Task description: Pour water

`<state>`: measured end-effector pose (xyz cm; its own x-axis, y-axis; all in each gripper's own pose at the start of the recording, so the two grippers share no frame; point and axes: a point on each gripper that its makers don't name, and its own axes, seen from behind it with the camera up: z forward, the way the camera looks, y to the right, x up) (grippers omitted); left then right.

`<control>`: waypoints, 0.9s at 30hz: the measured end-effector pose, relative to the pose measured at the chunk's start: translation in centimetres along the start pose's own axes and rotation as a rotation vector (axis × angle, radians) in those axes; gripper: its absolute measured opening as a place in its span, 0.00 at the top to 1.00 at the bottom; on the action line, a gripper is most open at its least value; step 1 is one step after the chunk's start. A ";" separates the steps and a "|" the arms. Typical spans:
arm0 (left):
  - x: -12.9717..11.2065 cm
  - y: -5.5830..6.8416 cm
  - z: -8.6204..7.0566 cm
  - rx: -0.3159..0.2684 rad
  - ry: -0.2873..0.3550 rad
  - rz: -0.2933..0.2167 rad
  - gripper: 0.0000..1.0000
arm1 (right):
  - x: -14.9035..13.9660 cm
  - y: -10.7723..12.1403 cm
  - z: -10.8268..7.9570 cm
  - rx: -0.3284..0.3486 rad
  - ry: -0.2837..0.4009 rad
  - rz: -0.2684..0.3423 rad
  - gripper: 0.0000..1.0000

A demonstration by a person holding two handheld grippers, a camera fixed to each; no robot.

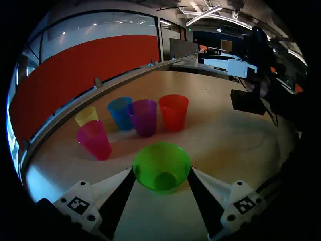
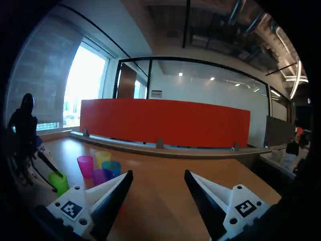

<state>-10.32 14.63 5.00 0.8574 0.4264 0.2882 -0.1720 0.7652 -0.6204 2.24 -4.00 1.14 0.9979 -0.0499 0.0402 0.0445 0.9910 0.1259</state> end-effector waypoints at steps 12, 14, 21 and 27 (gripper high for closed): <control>0.0 -0.4 0.3 0.035 0.025 0.001 0.13 | -0.2 -0.5 0.0 0.010 -0.002 0.003 0.00; 0.0 -0.4 0.2 0.044 0.028 -0.001 0.13 | -0.1 -0.6 0.1 0.014 -0.001 0.000 0.01; 1.6 -0.4 -0.9 0.058 0.094 -0.069 0.13 | 0.3 -1.4 0.5 0.034 -0.005 -0.022 0.00; 2.6 -1.0 -2.2 0.090 0.147 -0.117 0.14 | 0.5 -2.5 1.1 0.069 -0.021 -0.059 0.01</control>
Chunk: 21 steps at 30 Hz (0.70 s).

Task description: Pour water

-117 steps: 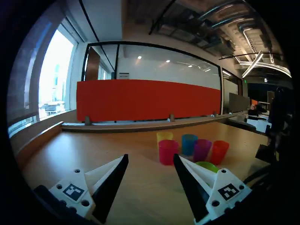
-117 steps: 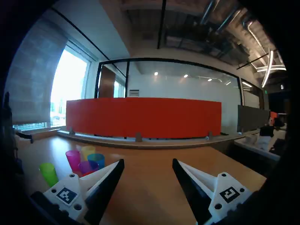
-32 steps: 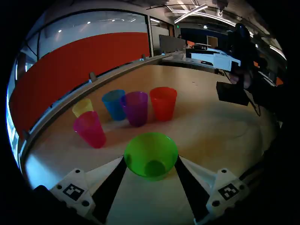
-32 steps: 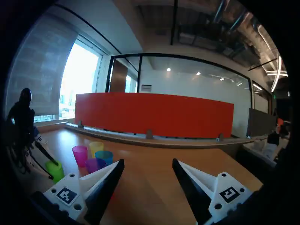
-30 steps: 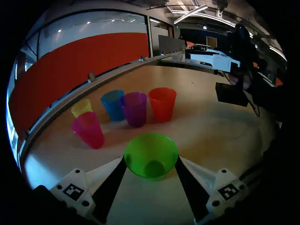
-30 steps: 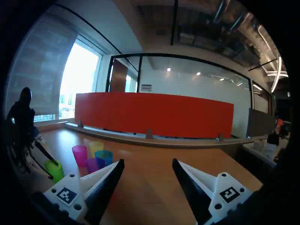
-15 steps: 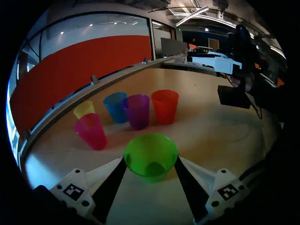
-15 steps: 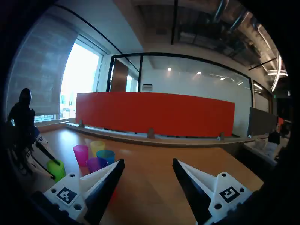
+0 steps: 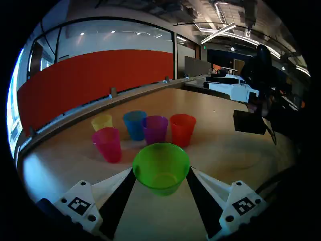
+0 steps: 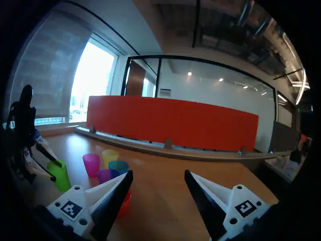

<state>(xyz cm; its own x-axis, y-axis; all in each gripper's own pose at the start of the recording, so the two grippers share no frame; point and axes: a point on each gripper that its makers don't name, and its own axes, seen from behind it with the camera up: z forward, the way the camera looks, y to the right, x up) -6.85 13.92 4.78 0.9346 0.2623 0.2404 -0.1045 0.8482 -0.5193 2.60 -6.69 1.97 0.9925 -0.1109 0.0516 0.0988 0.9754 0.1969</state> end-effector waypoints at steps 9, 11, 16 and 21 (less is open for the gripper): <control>0.6 -1.0 -1.6 0.060 0.032 -0.027 0.14 | -0.4 -2.4 2.1 0.092 -0.070 -0.067 0.00; 0.6 -1.2 -1.9 0.072 0.035 -0.030 0.13 | -0.7 -2.9 2.8 0.115 -0.094 -0.076 0.00; 0.2 -1.5 -2.6 0.100 0.035 -0.033 0.14 | -0.9 -4.1 4.5 0.168 -0.152 -0.078 0.00; -0.1 -1.6 -3.4 0.112 0.032 -0.045 0.14 | -1.1 -5.0 6.2 0.229 -0.216 -0.069 0.00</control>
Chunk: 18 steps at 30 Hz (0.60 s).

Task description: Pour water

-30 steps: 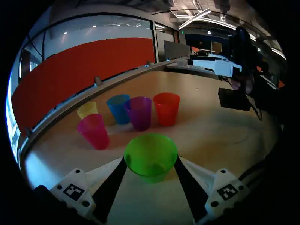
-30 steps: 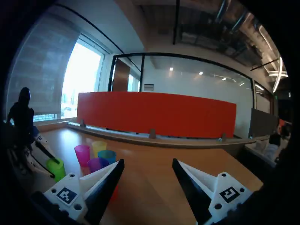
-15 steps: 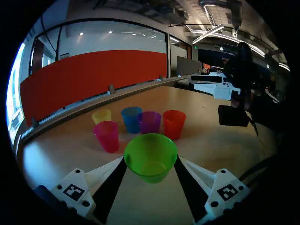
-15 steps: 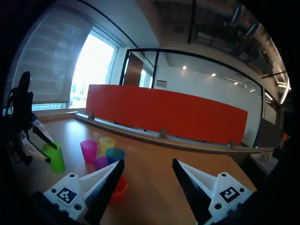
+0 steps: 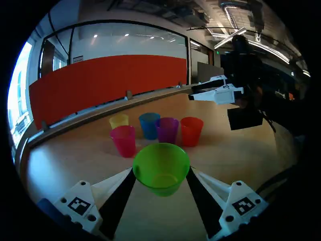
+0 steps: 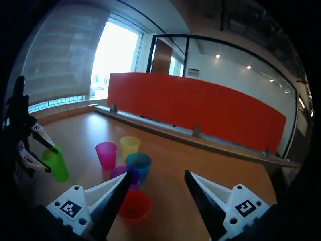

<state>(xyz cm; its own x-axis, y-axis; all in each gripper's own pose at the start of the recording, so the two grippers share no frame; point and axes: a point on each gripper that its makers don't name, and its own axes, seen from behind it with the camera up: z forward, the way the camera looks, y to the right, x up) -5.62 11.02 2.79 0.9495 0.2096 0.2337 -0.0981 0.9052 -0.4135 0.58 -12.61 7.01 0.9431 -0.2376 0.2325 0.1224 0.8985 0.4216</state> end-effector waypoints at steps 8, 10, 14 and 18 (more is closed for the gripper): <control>-0.3 -0.2 -0.8 0.007 -0.002 -0.021 0.14 | 0.1 -1.2 3.2 0.117 -0.111 -0.007 0.00; -0.5 -0.2 -1.0 0.005 -0.005 -0.025 0.14 | 0.0 -1.5 4.1 0.143 -0.133 -0.007 0.00; -0.8 -0.5 -1.1 0.006 -0.008 -0.031 0.13 | -0.6 -1.9 5.6 0.191 -0.186 -0.006 0.00; -1.1 -0.7 -1.2 0.006 -0.013 -0.034 0.14 | -1.3 -2.1 7.2 0.223 -0.241 -0.013 0.00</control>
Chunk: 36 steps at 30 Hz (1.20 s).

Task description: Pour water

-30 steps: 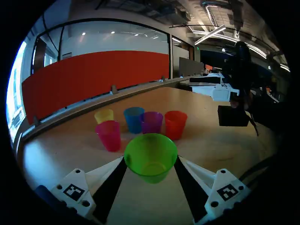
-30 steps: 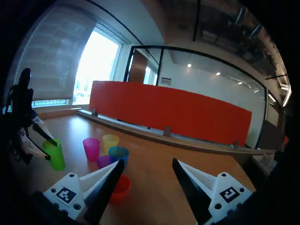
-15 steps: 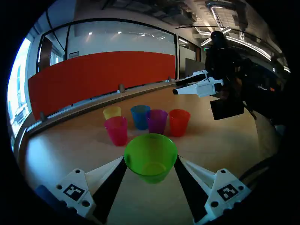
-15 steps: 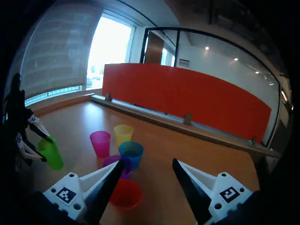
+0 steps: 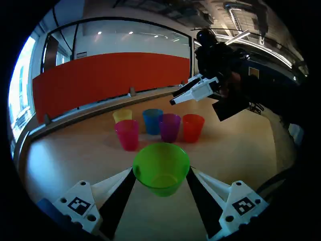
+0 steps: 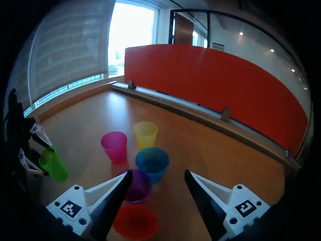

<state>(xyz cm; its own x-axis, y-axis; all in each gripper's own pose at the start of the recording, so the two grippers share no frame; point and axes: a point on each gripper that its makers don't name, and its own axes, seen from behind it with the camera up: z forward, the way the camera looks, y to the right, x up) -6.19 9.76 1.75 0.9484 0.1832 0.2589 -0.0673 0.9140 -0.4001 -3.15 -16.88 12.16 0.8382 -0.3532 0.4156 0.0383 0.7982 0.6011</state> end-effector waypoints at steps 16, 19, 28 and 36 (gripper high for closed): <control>-0.2 -0.3 0.0 -0.002 -0.004 0.011 0.14 | 0.2 -1.2 4.9 0.088 -0.184 -0.048 0.00; -0.2 -0.5 0.1 -0.003 -0.002 0.005 0.14 | 0.1 -1.4 5.4 0.094 -0.205 -0.052 0.00; -0.5 -0.8 0.2 -0.001 -0.004 0.002 0.14 | -0.4 -1.2 6.4 0.087 -0.257 -0.077 0.00; -0.3 -0.8 0.3 -0.003 -0.002 0.006 0.14 | -1.0 -0.9 6.9 0.080 -0.296 -0.087 0.00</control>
<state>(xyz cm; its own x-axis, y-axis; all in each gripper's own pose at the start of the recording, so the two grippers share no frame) -6.54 9.05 2.21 0.9474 0.1890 0.2584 -0.0716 0.9118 -0.4044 -7.80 -20.63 15.92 0.6382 -0.5546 0.5339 0.0503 0.7221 0.6900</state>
